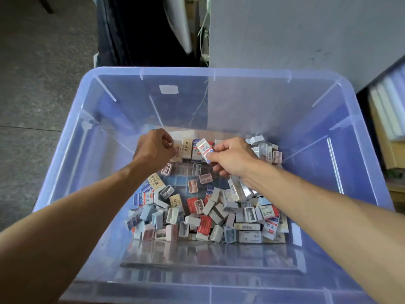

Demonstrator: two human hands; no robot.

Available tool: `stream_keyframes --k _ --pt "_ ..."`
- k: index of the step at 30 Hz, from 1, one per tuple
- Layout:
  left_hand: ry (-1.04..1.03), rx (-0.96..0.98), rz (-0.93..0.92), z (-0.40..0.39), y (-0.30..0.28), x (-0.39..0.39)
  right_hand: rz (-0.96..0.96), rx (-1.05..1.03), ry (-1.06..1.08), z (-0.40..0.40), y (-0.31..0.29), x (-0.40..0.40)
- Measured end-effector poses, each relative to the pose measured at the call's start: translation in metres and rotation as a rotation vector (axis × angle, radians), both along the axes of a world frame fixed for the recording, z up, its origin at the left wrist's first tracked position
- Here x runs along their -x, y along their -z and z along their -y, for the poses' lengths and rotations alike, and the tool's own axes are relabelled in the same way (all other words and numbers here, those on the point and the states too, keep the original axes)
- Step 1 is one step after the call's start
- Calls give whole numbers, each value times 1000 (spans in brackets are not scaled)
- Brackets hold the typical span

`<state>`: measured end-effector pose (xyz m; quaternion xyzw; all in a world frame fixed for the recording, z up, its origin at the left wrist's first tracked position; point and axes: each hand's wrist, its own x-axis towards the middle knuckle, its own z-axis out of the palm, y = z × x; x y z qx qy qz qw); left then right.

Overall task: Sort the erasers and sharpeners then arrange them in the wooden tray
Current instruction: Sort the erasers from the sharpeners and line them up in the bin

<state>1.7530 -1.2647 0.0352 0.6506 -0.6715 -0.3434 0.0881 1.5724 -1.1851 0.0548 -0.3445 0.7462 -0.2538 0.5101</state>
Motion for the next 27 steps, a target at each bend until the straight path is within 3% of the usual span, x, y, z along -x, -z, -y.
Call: stream_keyframes --k 4,13,21,27 --pt "187 227 237 4 7 -1 0 -5 13 1 9 -4" --pt "496 359 235 -4 9 -10 -3 70 117 26 45 -37" --pt "522 443 231 -5 15 -16 -614 363 -587 18 43 -30" --pt "522 470 220 -4 20 -19 -811 498 -630 30 55 -32"
